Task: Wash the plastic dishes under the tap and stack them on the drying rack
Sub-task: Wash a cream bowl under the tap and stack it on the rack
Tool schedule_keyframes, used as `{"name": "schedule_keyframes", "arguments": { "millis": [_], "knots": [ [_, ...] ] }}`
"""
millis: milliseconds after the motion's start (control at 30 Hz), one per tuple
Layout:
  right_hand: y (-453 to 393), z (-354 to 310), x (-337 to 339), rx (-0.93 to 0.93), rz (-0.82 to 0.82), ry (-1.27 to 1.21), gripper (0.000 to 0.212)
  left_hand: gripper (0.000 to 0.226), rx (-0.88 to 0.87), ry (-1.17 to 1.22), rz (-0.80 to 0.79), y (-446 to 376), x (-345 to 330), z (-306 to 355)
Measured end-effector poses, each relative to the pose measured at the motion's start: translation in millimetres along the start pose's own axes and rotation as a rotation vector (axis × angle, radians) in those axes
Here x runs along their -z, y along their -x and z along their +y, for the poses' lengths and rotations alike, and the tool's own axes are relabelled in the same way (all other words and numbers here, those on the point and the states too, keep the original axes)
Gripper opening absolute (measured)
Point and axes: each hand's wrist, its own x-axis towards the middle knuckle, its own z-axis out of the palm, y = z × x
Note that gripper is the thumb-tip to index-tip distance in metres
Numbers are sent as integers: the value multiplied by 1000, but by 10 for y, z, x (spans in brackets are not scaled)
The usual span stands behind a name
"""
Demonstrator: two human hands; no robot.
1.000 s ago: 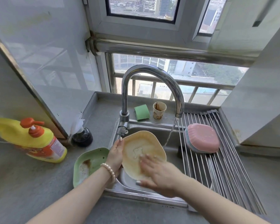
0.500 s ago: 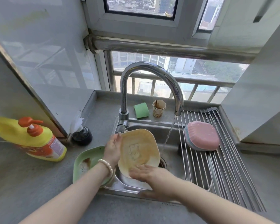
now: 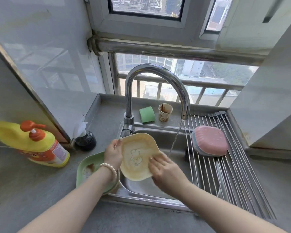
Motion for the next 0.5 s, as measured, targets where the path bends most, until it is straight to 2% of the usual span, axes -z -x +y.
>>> {"name": "schedule_keyframes", "arguments": {
  "millis": [67, 133, 200, 233, 300, 367, 433, 500],
  "knots": [
    [-16, 71, -45, 20, 44, 144, 31, 38, 97, 15, -47, -100, 69, -17],
    [-19, 15, -59, 51, 88, 188, 27, 36, 218, 140, -99, -123, 97, -19],
    [-38, -91, -33, 32, 119, 126, 20, 25, 330, 349, -197, 3, 74, 2],
    [-68, -151, 0, -5, 124, 83, 25, 23, 359, 452, -249, 119, 26, 5],
    [-148, -273, 29, -108, 131, 6, 35, 38, 385, 599, -279, 354, -99, -68],
    [-196, -415, 40, -174, 197, -39, 31, 40, 385, 714, -152, 520, -177, -113],
    [-154, -523, -40, -132, 333, -166, 10, 32, 352, 699, 39, 511, -180, -138],
    [-65, -510, -134, -70, 448, -294, 31, 32, 235, 565, 89, 405, -132, -154]
  ]
}}
